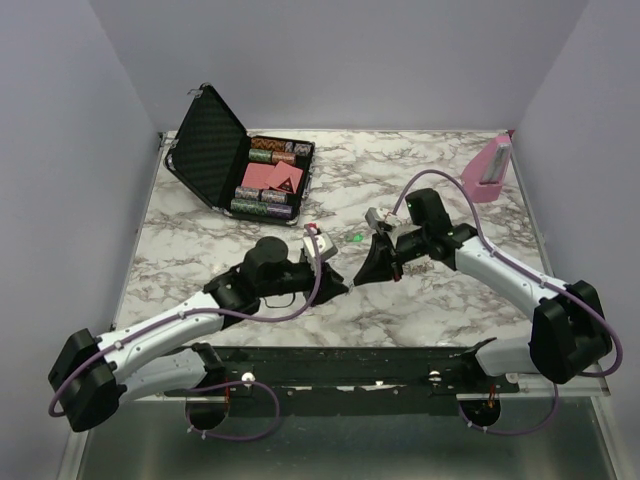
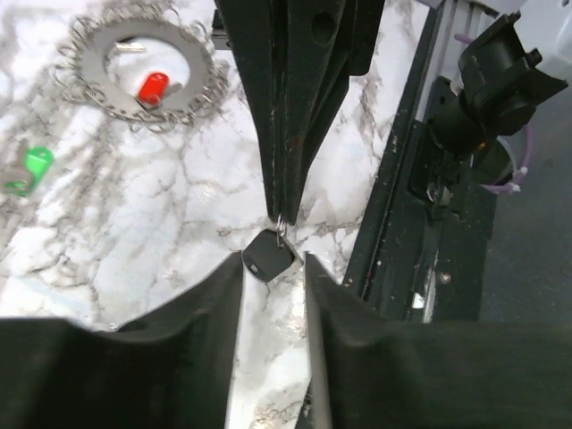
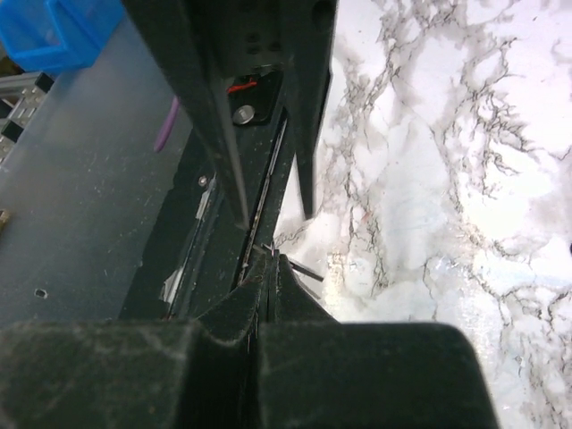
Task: Put the keys on the keyring
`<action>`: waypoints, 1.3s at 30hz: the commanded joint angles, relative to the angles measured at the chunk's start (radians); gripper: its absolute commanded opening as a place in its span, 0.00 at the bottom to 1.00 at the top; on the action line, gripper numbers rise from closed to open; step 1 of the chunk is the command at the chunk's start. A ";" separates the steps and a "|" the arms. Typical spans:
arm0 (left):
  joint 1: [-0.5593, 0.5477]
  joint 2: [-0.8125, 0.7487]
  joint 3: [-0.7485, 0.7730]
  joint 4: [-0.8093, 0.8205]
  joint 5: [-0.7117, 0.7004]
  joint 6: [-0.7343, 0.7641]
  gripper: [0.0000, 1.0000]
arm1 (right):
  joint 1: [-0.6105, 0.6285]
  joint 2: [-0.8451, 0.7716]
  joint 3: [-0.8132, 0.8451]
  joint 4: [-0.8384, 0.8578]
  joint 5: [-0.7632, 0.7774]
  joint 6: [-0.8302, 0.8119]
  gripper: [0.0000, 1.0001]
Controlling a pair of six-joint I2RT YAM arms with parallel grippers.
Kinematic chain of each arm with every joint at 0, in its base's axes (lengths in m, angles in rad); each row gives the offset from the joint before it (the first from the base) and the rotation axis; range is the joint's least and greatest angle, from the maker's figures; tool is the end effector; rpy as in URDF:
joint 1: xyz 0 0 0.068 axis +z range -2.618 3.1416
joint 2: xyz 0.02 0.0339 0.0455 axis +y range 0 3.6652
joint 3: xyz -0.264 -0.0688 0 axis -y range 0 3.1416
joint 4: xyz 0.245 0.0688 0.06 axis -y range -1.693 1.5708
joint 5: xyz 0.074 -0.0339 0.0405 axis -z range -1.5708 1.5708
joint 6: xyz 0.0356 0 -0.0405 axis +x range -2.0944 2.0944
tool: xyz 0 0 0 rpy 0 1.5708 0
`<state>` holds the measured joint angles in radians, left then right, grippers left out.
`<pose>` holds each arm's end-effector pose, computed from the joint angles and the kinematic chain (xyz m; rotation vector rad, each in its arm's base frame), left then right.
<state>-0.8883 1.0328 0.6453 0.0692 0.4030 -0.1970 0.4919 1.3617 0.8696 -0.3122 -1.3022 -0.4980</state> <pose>0.1378 -0.1916 0.2698 0.9560 1.7823 -1.0974 0.2194 0.1565 0.2488 -1.4601 1.4381 1.4903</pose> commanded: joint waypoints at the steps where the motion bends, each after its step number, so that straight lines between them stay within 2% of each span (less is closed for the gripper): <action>1: 0.018 -0.135 -0.093 0.112 -0.033 -0.041 0.48 | 0.002 -0.009 0.062 -0.126 0.018 -0.082 0.01; 5: 0.032 -0.272 -0.174 0.149 -0.079 -0.038 0.54 | -0.003 -0.012 0.086 -0.194 0.024 -0.148 0.01; 9: 0.041 -0.367 -0.211 0.132 -0.141 -0.022 0.59 | -0.018 -0.027 0.132 -0.358 0.060 -0.299 0.01; 11: 0.043 -0.402 -0.211 0.120 -0.145 -0.009 0.60 | -0.055 -0.047 0.157 -0.462 0.047 -0.393 0.01; 14: 0.046 -0.431 -0.191 0.084 -0.150 0.004 0.63 | -0.149 -0.107 0.180 -0.530 0.073 -0.413 0.01; 16: 0.048 -0.451 -0.168 0.038 -0.156 0.017 0.65 | -0.205 -0.148 0.201 -0.617 0.142 -0.473 0.01; 19: 0.049 -0.485 -0.135 -0.044 -0.177 0.054 0.71 | -0.266 -0.216 0.239 -0.850 0.326 -0.617 0.01; 21: 0.051 -0.519 -0.125 -0.097 -0.205 0.083 0.76 | -0.329 -0.277 0.243 -0.900 0.391 -0.613 0.01; 23: 0.052 -0.551 -0.134 -0.103 -0.225 0.097 0.81 | -0.355 -0.326 0.201 -0.816 0.379 -0.494 0.01; 26: 0.054 -0.588 -0.173 -0.051 -0.234 0.105 0.84 | -0.354 -0.329 0.065 -0.488 0.108 -0.238 0.01; 27: 0.052 -0.593 -0.168 -0.052 -0.231 0.102 0.84 | -0.354 -0.308 0.046 -0.438 0.053 -0.222 0.01; 31: 0.054 -0.620 -0.171 -0.068 -0.219 0.076 0.84 | -0.346 -0.190 0.103 -0.522 -0.185 -0.401 0.01; 33: 0.054 -0.642 -0.179 -0.068 -0.225 0.067 0.84 | -0.345 -0.133 0.173 -0.525 -0.186 -0.407 0.01; 34: 0.054 -0.651 -0.182 -0.068 -0.230 0.064 0.84 | -0.343 -0.113 0.199 -0.477 -0.114 -0.327 0.01; 35: 0.054 -0.662 -0.184 -0.068 -0.233 0.061 0.84 | -0.343 -0.121 0.183 -0.303 -0.047 -0.124 0.01; 36: 0.054 -0.668 -0.187 -0.065 -0.234 0.059 0.84 | -0.343 -0.143 0.136 -0.186 -0.042 0.006 0.01; 37: 0.054 -0.669 -0.190 -0.060 -0.231 0.059 0.84 | -0.340 -0.170 0.100 -0.150 -0.145 0.034 0.01; 38: 0.054 -0.668 -0.191 -0.055 -0.230 0.060 0.84 | -0.326 -0.188 0.076 -0.186 -0.216 0.006 0.01; 39: 0.054 -0.662 -0.194 -0.051 -0.225 0.064 0.84 | -0.307 -0.216 0.072 -0.229 -0.192 -0.037 0.01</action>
<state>-0.8387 0.3767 0.4694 0.0097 0.1936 -0.1253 0.1478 1.2346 0.9874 -0.6655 -1.3598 -0.6720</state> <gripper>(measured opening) 0.841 0.008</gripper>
